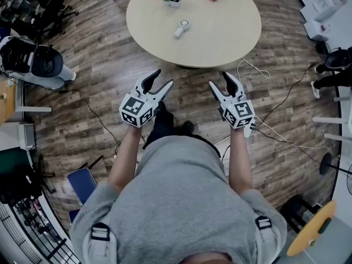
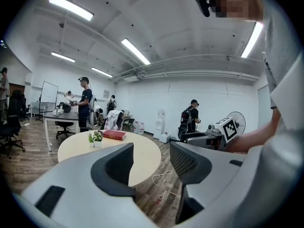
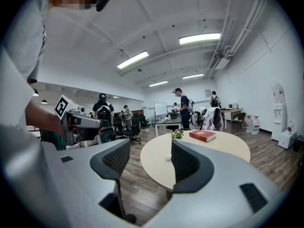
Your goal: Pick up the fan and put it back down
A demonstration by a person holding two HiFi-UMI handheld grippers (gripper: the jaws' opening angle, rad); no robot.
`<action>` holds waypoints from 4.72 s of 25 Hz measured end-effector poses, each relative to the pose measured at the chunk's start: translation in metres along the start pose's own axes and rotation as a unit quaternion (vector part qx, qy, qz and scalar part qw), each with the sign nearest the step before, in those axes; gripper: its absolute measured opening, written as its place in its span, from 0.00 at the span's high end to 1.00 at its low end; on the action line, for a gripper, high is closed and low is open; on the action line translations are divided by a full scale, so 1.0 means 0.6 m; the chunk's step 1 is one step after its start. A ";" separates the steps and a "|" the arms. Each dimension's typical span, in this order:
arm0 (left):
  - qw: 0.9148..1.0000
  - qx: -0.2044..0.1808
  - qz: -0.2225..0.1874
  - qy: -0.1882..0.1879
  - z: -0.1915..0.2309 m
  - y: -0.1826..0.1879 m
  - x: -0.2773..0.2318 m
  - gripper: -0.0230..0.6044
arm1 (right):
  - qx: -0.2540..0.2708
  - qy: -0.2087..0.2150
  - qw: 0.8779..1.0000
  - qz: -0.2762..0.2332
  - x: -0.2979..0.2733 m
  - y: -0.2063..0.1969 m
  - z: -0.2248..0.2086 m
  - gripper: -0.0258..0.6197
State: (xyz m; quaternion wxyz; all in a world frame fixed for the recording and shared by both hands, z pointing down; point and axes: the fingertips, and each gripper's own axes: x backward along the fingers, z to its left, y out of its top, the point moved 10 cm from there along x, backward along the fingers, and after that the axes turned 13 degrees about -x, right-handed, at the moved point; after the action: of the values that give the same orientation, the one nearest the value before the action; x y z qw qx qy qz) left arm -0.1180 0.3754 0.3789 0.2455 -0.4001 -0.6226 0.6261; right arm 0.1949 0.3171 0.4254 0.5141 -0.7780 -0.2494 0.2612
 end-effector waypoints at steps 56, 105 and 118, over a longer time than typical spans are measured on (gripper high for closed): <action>0.999 0.035 0.016 -0.023 0.256 -0.023 -0.263 0.53 | -0.030 -0.045 0.998 0.042 -0.243 0.058 -0.192 0.49; 0.988 0.048 0.097 -0.112 0.502 -0.104 -0.591 0.53 | -0.093 -0.096 0.988 0.079 -0.501 0.060 -0.413 0.49; 0.979 0.060 0.142 -0.133 0.489 -0.184 -0.656 0.52 | -0.123 -0.083 0.982 0.119 -0.532 0.000 -0.473 0.49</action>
State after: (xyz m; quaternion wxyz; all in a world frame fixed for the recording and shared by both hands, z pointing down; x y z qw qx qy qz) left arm -0.1558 -0.1015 0.5353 0.0924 -0.3819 -0.5478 0.7385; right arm 0.1469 -0.0824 0.5683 0.3568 -0.8351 -0.2271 0.3518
